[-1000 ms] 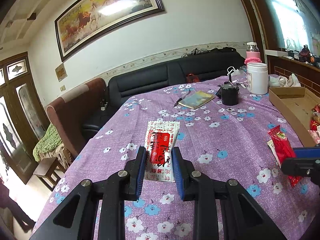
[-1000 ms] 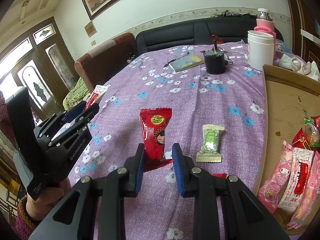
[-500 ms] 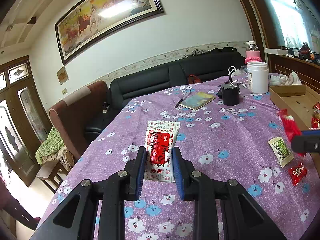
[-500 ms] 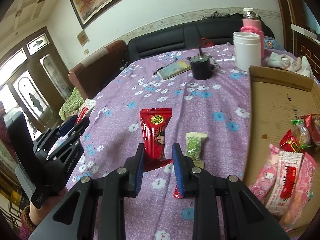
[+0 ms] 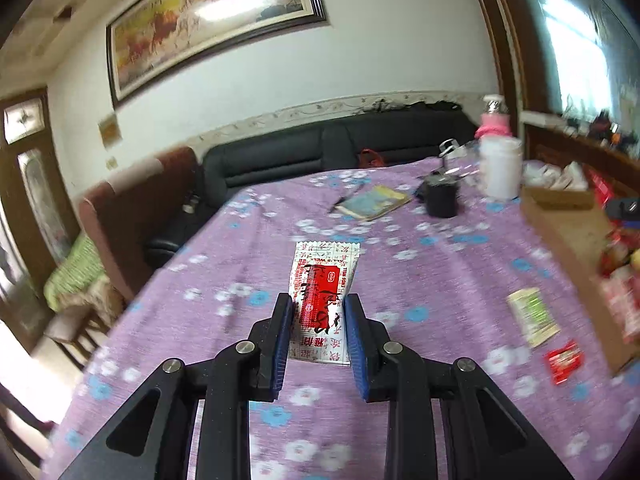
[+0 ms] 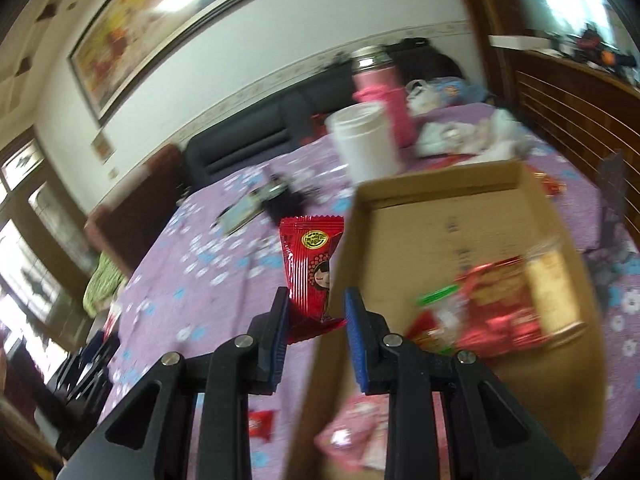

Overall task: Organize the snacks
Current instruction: 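Carry both packets over the tray and open both grippers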

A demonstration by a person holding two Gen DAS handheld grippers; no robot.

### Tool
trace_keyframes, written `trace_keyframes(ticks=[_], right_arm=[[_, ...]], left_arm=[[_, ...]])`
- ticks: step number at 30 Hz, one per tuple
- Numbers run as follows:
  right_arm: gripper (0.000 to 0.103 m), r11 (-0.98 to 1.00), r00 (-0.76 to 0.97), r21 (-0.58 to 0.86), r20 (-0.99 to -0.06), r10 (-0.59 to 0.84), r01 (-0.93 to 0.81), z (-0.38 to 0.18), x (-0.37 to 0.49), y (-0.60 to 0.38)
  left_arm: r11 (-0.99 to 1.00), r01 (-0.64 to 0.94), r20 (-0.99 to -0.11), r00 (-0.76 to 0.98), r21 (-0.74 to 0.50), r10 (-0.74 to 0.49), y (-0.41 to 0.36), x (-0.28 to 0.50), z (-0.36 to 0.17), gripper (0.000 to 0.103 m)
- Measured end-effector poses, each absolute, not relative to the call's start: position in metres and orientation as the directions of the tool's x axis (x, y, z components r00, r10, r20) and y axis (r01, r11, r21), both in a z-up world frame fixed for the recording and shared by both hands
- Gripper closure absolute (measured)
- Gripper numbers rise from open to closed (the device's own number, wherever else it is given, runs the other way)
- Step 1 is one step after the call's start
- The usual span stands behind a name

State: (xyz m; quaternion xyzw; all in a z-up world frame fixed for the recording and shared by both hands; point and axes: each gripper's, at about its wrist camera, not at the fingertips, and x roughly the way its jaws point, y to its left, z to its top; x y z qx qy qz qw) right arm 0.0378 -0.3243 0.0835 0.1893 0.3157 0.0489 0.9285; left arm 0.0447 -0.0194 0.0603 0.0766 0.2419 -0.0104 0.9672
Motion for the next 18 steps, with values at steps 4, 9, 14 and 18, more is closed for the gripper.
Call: trace_keyframes(ticks=[4, 9, 14, 18], right_arm=[[0.077, 0.908, 0.807, 0.403, -0.571, 0.152, 0.113, 0.086, 0.037, -0.365], [0.077, 0.909, 0.793, 0.374, -0.602, 0.09, 0.181, 0.083, 0.037, -0.394], [0.077, 0.909, 0.765, 0.356, -0.64, 0.069, 0.216, 0.073, 0.044, -0.4], [0.077, 0.907, 0.76, 0.355, -0.647, 0.062, 0.228, 0.071, 0.046, -0.403]], left_arm=[[0.988, 0.148, -0.518, 0.849, 0.041, -0.105, -0.038, 0.042, 0.074, 0.075], [0.957, 0.291, -0.564, 0.791, 0.008, -0.236, -0.096, 0.038, 0.09, 0.076], [0.892, 0.441, -0.609, 0.681, -0.102, -0.406, -0.169, 0.039, 0.095, 0.075], [0.856, 0.492, -0.643, 0.606, -0.16, -0.469, -0.22, 0.042, 0.084, 0.075]])
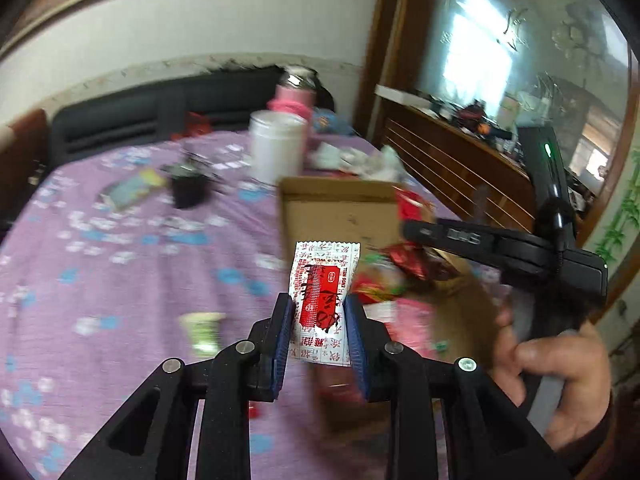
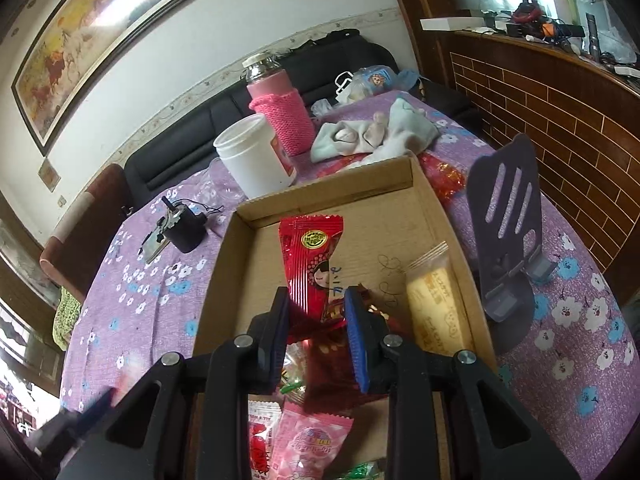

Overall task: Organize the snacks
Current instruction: 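Carry both packets over the tray and open both grippers, then grasp a small red candy with the left gripper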

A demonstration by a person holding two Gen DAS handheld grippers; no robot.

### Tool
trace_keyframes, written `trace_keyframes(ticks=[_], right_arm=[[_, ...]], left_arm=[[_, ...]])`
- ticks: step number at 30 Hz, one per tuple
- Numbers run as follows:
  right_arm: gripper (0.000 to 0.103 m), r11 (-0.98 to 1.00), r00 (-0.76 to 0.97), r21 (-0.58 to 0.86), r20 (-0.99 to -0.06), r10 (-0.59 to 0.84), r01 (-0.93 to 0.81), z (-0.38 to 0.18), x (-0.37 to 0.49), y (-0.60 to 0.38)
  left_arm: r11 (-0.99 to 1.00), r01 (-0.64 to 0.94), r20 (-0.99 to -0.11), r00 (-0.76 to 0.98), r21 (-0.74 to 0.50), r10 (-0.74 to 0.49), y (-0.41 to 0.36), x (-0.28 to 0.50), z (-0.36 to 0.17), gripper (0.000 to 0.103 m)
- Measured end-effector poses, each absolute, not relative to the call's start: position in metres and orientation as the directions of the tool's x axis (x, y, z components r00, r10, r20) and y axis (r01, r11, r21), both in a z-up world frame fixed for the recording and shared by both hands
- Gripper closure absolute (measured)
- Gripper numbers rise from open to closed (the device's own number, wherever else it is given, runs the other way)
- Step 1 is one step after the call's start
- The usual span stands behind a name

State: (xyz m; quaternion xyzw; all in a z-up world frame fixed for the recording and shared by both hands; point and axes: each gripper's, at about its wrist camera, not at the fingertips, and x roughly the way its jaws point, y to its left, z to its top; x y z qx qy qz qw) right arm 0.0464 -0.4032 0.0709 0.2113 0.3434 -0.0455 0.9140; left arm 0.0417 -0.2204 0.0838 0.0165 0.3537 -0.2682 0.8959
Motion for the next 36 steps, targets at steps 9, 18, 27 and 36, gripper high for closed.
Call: trace_keyframes(ticks=[9, 18, 27, 36], right_arm=[[0.075, 0.906, 0.739, 0.341, -0.672, 0.049, 0.249, 0.065, 0.051, -0.406], [0.068, 0.919, 0.779, 0.311, -0.627, 0.006, 0.243, 0.081, 0.041, -0.401], [0.068, 0.921, 0.808, 0.332, -0.588, 0.034, 0.203, 0.089, 0.036, -0.393], [0.068, 0.939, 0.807, 0.302, -0.589, 0.046, 0.166, 0.09, 0.038, -0.376]], left_arm=[[0.84, 0.512, -0.677, 0.555, -0.181, -0.483, -0.27, 0.041, 0.06, 0.076], [0.836, 0.521, -0.65, 0.579, -0.17, -0.493, -0.259, 0.03, 0.071, 0.053], [0.86, 0.486, -0.644, 0.609, -0.159, -0.463, -0.192, 0.027, 0.079, 0.053], [0.886, 0.386, -0.737, 0.515, -0.257, -0.438, -0.136, 0.06, 0.038, 0.053]])
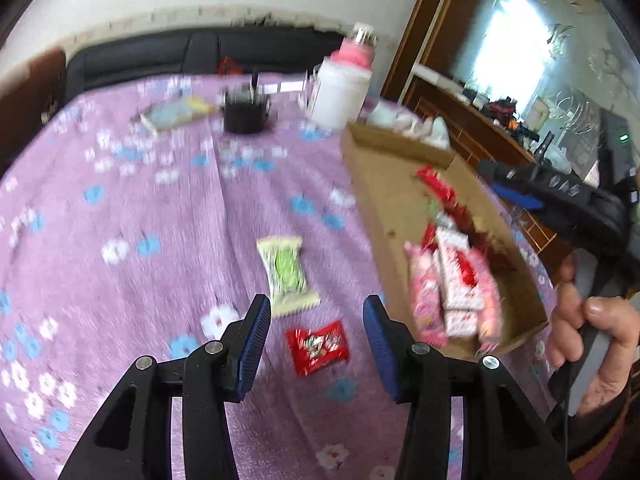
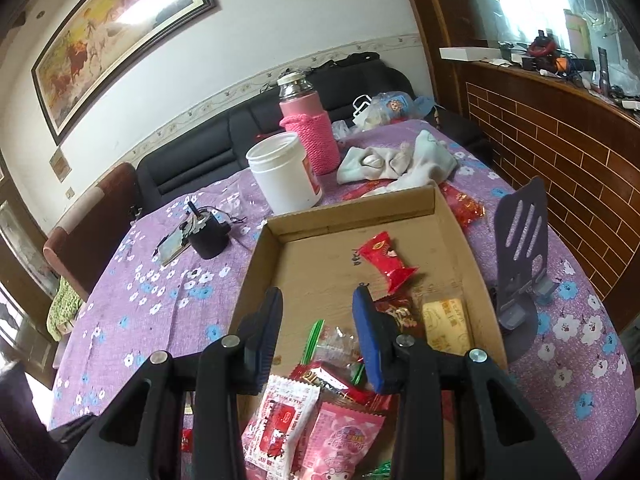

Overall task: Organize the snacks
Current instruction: 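Grasp a small red candy with the left gripper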

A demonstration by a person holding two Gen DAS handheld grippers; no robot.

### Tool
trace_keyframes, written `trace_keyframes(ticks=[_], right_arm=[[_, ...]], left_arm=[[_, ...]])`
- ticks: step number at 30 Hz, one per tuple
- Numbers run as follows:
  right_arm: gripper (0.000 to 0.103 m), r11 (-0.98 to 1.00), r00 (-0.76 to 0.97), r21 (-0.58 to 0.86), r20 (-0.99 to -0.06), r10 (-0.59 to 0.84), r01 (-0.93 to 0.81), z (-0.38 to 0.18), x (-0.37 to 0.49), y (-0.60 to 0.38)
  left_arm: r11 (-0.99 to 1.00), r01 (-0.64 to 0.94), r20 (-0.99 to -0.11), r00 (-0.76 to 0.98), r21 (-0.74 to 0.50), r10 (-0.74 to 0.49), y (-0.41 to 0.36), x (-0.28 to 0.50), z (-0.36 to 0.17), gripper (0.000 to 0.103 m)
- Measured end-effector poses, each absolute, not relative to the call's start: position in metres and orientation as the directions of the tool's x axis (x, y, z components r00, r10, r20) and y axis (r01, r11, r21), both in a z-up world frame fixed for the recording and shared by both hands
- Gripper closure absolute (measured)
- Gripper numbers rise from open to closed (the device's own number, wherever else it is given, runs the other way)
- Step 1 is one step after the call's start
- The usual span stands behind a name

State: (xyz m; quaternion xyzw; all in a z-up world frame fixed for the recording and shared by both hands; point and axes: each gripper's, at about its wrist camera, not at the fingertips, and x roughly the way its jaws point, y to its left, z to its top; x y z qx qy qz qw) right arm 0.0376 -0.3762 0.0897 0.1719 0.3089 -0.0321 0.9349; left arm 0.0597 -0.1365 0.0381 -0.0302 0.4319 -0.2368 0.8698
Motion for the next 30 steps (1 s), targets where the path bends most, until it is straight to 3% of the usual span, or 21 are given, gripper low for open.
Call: trace_keyframes(ticks=[7, 8, 9, 11, 12, 16, 23, 30], right_arm=[[0.068, 0.939, 0.81, 0.304, -0.585, 0.05, 0.161, 0.09, 0.037, -0.375], [0.068, 0.94, 0.81, 0.303, -0.584, 0.053, 0.157, 0.09, 0.037, -0.374], [0.068, 0.941, 0.811, 0.302, -0.583, 0.054, 0.155, 0.091, 0.036, -0.373], [0.068, 0.943, 0.812, 0.301, -0.581, 0.061, 0.145, 0.091, 0.036, -0.37], [0.068, 0.944, 0.813, 0.301, -0.577, 0.07, 0.132, 0.092, 0.036, -0.367], [0.068, 0.953, 0.813, 0.292, -0.572, 0.108, 0.079, 0.094, 0.035, -0.349], [0.068, 0.939, 0.71, 0.308, -0.626, 0.323, -0.156, 0.076, 0.039, -0.264], [0.068, 0.981, 0.655, 0.083, -0.734, 0.179, -0.176, 0.036, 0.051, -0.19]], left_arm=[[0.883, 0.421, -0.777, 0.476, -0.21, -0.412, -0.16, 0.049, 0.012, 0.054], [0.887, 0.426, -0.781, 0.487, -0.179, -0.391, -0.164, 0.046, 0.009, 0.057], [0.896, 0.423, -0.776, 0.519, -0.133, -0.36, -0.167, 0.043, 0.009, 0.069], [0.903, 0.423, -0.776, 0.544, -0.074, -0.319, -0.171, 0.041, 0.008, 0.073], [0.906, 0.415, -0.774, 0.549, -0.076, -0.316, -0.167, 0.04, 0.008, 0.084], [0.931, 0.357, -0.768, 0.574, -0.078, -0.285, -0.139, 0.037, 0.016, 0.085], [0.986, 0.16, -0.724, 0.674, -0.05, -0.146, -0.062, 0.045, 0.025, 0.084], [0.993, 0.081, -0.713, 0.692, -0.083, -0.116, -0.037, 0.053, 0.021, 0.084]])
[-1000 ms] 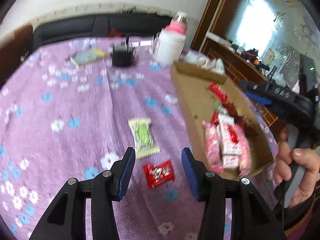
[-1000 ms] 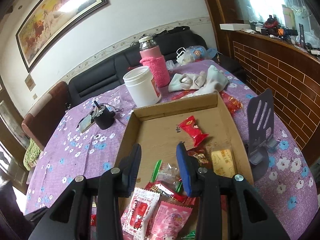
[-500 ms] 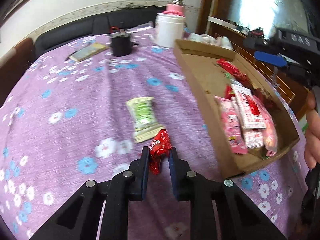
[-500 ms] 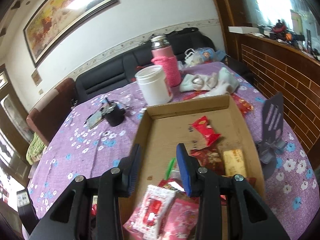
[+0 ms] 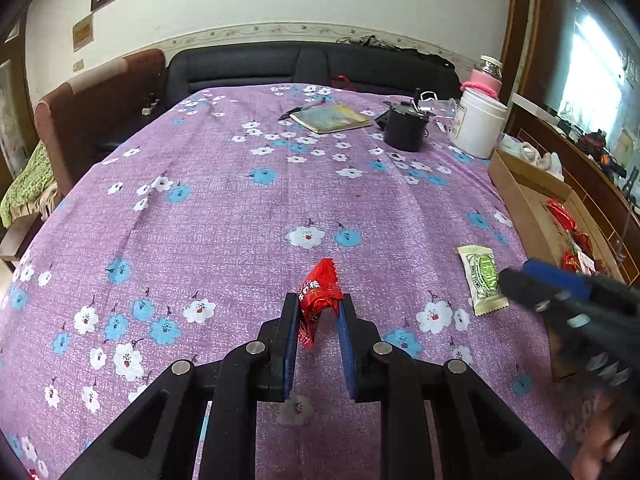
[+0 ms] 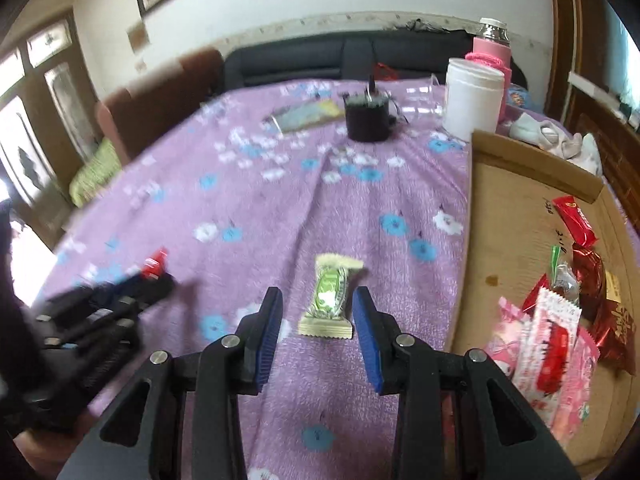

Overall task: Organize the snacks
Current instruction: 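Grasp a small red candy with the left gripper, then grasp the green-wrapped candy with the right gripper while the left holds the red candy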

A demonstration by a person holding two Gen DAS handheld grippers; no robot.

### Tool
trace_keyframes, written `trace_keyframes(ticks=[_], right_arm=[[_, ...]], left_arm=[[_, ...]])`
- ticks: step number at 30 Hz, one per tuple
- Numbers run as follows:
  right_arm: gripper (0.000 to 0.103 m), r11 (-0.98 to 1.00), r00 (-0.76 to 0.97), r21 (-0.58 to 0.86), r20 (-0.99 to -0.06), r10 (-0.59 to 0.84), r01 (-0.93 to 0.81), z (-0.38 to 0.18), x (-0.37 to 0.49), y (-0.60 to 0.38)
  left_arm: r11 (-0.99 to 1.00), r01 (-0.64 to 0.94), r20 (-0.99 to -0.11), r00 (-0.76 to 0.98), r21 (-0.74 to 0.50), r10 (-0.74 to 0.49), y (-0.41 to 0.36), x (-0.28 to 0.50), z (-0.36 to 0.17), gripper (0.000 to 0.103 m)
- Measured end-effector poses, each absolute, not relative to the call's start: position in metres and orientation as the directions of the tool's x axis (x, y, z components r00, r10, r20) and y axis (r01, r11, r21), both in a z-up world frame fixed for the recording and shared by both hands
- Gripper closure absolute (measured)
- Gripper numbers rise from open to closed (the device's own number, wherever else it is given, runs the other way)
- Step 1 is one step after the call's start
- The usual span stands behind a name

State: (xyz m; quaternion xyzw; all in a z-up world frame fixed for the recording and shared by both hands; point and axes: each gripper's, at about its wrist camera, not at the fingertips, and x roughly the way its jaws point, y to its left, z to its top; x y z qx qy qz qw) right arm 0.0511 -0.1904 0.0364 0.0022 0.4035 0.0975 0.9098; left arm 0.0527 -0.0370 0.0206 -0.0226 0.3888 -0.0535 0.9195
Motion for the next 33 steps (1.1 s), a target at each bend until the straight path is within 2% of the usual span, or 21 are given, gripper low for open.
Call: trace_keyframes(ticks=[6, 8, 11, 14, 20, 24, 33], right_arm=[[0.072, 0.989, 0.643, 0.017, -0.758, 0.111, -0.15, 0.016, 0.066, -0.183], [0.079, 0.988, 0.633, 0.013, -0.766, 0.109, -0.154, 0.011, 0.067, -0.181], [0.083, 0.986, 0.644, 0.011, -0.756, 0.116, -0.165, 0.01, 0.066, -0.182], [0.083, 0.976, 0.638, 0.089, -0.745, 0.196, -0.197, 0.014, 0.06, -0.188], [0.083, 0.955, 0.675, 0.149, -0.679, 0.289, -0.258, 0.035, 0.035, -0.186], [0.083, 0.949, 0.705, 0.134, -0.641, 0.302, -0.285, 0.047, 0.024, -0.18], [0.083, 0.949, 0.714, 0.133, -0.632, 0.303, -0.285, 0.049, 0.023, -0.179]], left_arm=[[0.994, 0.079, -0.702, 0.704, -0.074, -0.108, -0.039, 0.048, 0.024, 0.084], [0.994, 0.079, -0.704, 0.702, -0.071, -0.105, -0.039, 0.05, 0.023, 0.084], [0.994, 0.078, -0.705, 0.701, -0.073, -0.107, -0.038, 0.05, 0.023, 0.084], [0.994, 0.076, -0.698, 0.708, -0.073, -0.106, -0.038, 0.048, 0.025, 0.084], [0.995, 0.077, -0.675, 0.731, -0.06, -0.097, -0.039, 0.044, 0.028, 0.084], [0.997, 0.078, -0.652, 0.755, -0.02, -0.072, -0.045, 0.04, 0.03, 0.084], [0.997, 0.073, -0.625, 0.779, 0.018, -0.046, -0.049, 0.036, 0.034, 0.084]])
